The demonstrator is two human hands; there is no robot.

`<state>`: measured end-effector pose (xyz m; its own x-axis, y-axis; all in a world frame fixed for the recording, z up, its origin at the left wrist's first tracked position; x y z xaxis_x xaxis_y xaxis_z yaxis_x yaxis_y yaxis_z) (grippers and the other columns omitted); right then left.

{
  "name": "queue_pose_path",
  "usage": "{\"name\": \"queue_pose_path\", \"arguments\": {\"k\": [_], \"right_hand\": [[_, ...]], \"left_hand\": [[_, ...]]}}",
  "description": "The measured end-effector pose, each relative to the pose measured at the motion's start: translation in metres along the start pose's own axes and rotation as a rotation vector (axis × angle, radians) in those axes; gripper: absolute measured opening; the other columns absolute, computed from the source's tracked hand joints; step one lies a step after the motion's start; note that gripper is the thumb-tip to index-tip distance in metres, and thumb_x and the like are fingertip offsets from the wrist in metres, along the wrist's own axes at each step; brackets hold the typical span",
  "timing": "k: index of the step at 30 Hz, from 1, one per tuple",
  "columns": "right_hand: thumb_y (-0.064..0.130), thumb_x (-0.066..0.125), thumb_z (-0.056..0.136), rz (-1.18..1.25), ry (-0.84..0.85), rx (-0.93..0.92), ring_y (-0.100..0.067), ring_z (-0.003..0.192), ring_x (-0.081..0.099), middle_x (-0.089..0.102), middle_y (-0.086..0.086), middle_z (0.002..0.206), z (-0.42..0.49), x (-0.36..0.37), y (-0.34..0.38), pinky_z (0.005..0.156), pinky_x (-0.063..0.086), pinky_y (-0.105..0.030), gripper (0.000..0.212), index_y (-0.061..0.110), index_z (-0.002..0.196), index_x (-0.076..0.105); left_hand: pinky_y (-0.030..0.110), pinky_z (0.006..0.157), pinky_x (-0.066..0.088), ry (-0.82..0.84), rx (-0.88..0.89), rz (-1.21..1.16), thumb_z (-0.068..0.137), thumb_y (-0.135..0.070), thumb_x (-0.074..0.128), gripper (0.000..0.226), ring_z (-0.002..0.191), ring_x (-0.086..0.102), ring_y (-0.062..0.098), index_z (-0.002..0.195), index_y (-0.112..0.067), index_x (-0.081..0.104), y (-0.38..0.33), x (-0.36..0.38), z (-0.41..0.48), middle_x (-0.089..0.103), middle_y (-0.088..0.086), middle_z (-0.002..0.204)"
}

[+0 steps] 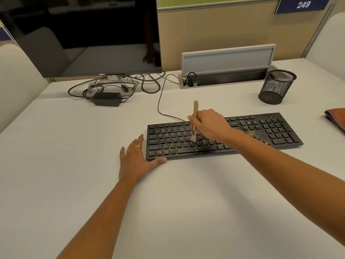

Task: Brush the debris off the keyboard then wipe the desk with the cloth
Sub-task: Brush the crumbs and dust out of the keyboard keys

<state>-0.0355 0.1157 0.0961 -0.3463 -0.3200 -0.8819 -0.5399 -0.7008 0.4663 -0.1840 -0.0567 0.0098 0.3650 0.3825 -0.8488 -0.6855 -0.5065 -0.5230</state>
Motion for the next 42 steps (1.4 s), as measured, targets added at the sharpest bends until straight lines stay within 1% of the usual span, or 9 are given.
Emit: {"name": "queue_pose_path", "arguments": {"k": [3, 8, 12, 16, 20, 24, 30, 36, 42], "right_hand": [[0.037, 0.033, 0.100, 0.032, -0.065, 0.013, -0.020, 0.072, 0.059, 0.068, -0.006, 0.081, -0.003, 0.000, -0.004, 0.070, 0.048, -0.033, 0.044, 0.011, 0.081, 0.063], [0.037, 0.033, 0.100, 0.005, 0.045, -0.027, -0.024, 0.074, 0.062, 0.068, -0.009, 0.082, -0.004, 0.008, 0.004, 0.072, 0.050, -0.036, 0.045, 0.011, 0.081, 0.064], [0.038, 0.035, 0.100, 0.089, -0.018, 0.004, -0.021, 0.070, 0.057, 0.062, -0.002, 0.074, 0.001, 0.004, 0.008, 0.065, 0.045, -0.032, 0.045, 0.016, 0.069, 0.059], [0.038, 0.034, 0.100, 0.033, 0.029, -0.014, -0.018, 0.068, 0.057, 0.068, -0.005, 0.082, -0.003, 0.019, 0.008, 0.063, 0.045, -0.030, 0.047, 0.006, 0.089, 0.067], [0.034, 0.035, 0.100, 0.031, 0.085, -0.016, -0.013, 0.067, 0.057, 0.062, 0.002, 0.074, -0.001, 0.016, 0.009, 0.070, 0.047, -0.030, 0.040, 0.015, 0.083, 0.066], [0.036, 0.035, 0.100, 0.099, -0.002, 0.022, -0.005, 0.054, 0.048, 0.053, 0.010, 0.060, 0.005, 0.008, 0.008, 0.056, 0.039, -0.025, 0.044, 0.016, 0.070, 0.059], [0.037, 0.034, 0.100, -0.010, 0.067, -0.023, -0.018, 0.072, 0.058, 0.063, 0.000, 0.078, 0.000, 0.016, 0.010, 0.071, 0.046, -0.032, 0.041, 0.015, 0.081, 0.063], [0.038, 0.040, 0.098, 0.136, 0.165, -0.070, -0.007, 0.061, 0.052, 0.063, 0.001, 0.078, 0.000, 0.015, 0.012, 0.059, 0.039, -0.023, 0.041, 0.009, 0.090, 0.069], [0.040, 0.035, 0.099, -0.187, 0.223, -0.106, -0.005, 0.058, 0.045, 0.050, 0.009, 0.064, 0.004, 0.001, 0.004, 0.054, 0.032, -0.021, 0.041, 0.016, 0.079, 0.061]], "left_hand": [[0.042, 0.119, 0.000, -0.001, 0.002, 0.001, 0.051, -0.083, 0.051, 0.124, 0.144, 0.022, 0.013, 0.151, -0.018, 0.019, 0.000, 0.001, 0.000, 0.032, -0.002, 0.154], [0.041, 0.119, -0.001, 0.002, 0.001, 0.005, 0.054, -0.080, 0.055, 0.121, 0.144, 0.021, 0.012, 0.151, -0.019, 0.018, -0.001, 0.001, 0.000, 0.030, -0.002, 0.154], [0.041, 0.119, -0.001, 0.006, -0.006, -0.002, 0.051, -0.081, 0.053, 0.123, 0.144, 0.022, 0.013, 0.151, -0.019, 0.018, -0.001, 0.001, 0.000, 0.031, -0.002, 0.154], [0.041, 0.119, 0.000, 0.005, -0.006, 0.003, 0.050, -0.082, 0.051, 0.124, 0.144, 0.022, 0.012, 0.151, -0.019, 0.018, -0.001, 0.002, 0.000, 0.031, -0.002, 0.154], [0.041, 0.119, 0.000, 0.004, -0.001, 0.001, 0.051, -0.082, 0.051, 0.123, 0.144, 0.022, 0.012, 0.151, -0.019, 0.017, -0.001, 0.002, 0.000, 0.030, -0.003, 0.154], [0.042, 0.119, 0.000, 0.001, -0.001, -0.003, 0.052, -0.082, 0.051, 0.123, 0.144, 0.022, 0.012, 0.152, -0.019, 0.017, -0.001, 0.001, 0.000, 0.031, -0.002, 0.154], [0.041, 0.119, -0.001, -0.010, 0.000, 0.004, 0.061, -0.075, 0.063, 0.116, 0.144, 0.020, 0.012, 0.152, -0.019, 0.017, -0.001, 0.001, 0.001, 0.030, -0.002, 0.154], [0.040, 0.119, -0.002, -0.002, -0.004, 0.004, 0.058, -0.078, 0.059, 0.118, 0.144, 0.020, 0.011, 0.152, -0.020, 0.017, 0.000, 0.002, -0.001, 0.030, -0.003, 0.154], [0.040, 0.119, -0.002, -0.002, -0.004, 0.007, 0.059, -0.077, 0.060, 0.117, 0.144, 0.020, 0.011, 0.152, -0.020, 0.017, 0.000, 0.002, 0.000, 0.029, -0.003, 0.154]]}}
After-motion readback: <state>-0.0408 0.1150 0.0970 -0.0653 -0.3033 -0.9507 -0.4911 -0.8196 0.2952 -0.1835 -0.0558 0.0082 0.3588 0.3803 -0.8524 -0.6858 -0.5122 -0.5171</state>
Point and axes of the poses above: each hand's wrist, its own z-axis towards the middle knuckle, its own x-axis out of the palm, y = z × x, the point moved 7 cm from there along z, towards the middle knuckle
